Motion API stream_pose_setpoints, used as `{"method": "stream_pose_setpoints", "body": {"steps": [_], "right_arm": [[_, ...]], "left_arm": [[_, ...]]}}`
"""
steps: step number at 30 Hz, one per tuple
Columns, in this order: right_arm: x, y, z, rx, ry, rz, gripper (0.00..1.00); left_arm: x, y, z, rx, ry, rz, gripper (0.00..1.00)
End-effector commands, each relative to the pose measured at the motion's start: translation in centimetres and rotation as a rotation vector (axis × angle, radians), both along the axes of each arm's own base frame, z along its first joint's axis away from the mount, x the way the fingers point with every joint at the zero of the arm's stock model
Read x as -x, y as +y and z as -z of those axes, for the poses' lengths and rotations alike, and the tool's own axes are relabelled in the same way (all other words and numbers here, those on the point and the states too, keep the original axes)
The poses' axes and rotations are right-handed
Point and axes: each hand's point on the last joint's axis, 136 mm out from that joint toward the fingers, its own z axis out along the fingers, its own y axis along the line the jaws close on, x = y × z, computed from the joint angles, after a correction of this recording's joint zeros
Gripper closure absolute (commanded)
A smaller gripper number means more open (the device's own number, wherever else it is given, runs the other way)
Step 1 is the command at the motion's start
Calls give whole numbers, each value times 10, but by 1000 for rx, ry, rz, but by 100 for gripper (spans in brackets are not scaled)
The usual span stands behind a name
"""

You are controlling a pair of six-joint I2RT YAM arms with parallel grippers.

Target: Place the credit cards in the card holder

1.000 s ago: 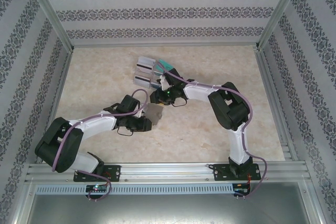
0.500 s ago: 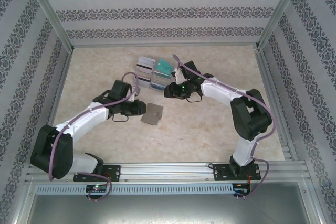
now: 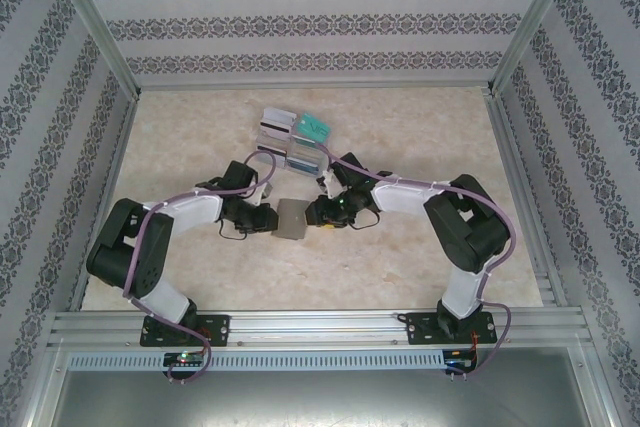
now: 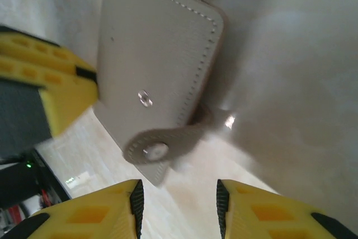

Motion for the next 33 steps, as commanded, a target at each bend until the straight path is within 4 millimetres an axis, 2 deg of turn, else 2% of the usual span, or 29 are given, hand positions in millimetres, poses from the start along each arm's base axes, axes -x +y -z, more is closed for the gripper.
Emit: {"method": "stream_pose_setpoints", "body": {"steps": [1,4,7,10,13,15,17,19,22,27,33], "right_arm": [[-6,15,-2,-51,5,-4,58],[-14,12,-2,-47,-7,9,58],[-21,2,-7,-41,-17,22,58],[-28,-13,-12,-17,-39,31,59],[-38,-29,-17,0,-66,53,59],[-41,-33,-18,9,-73,57,59],[-40,-30,-14,7,-60,51,59],[-39,-27,-7,3,-52,53,60],[-40,-22,-5,-34,-54,74,61],[-39,-20,-19,-69,-72,83,61],[-31,-10,3,-29,-21,48,62]], "left_arm": [[13,-26,4,45,6,27,78],[17,-35,7,41,12,30,78],[19,-25,4,-24,4,40,77],[16,-22,-16,-32,-34,34,76],[10,-25,-38,2,-85,13,63],[6,-16,-45,-52,-120,12,57],[-2,-2,-42,-147,-141,9,55],[-9,4,-36,-194,-125,17,56],[-14,-8,-25,-168,-86,48,57],[-21,-23,-18,-132,-68,69,56],[-19,-28,-6,-169,-37,100,55]]}}
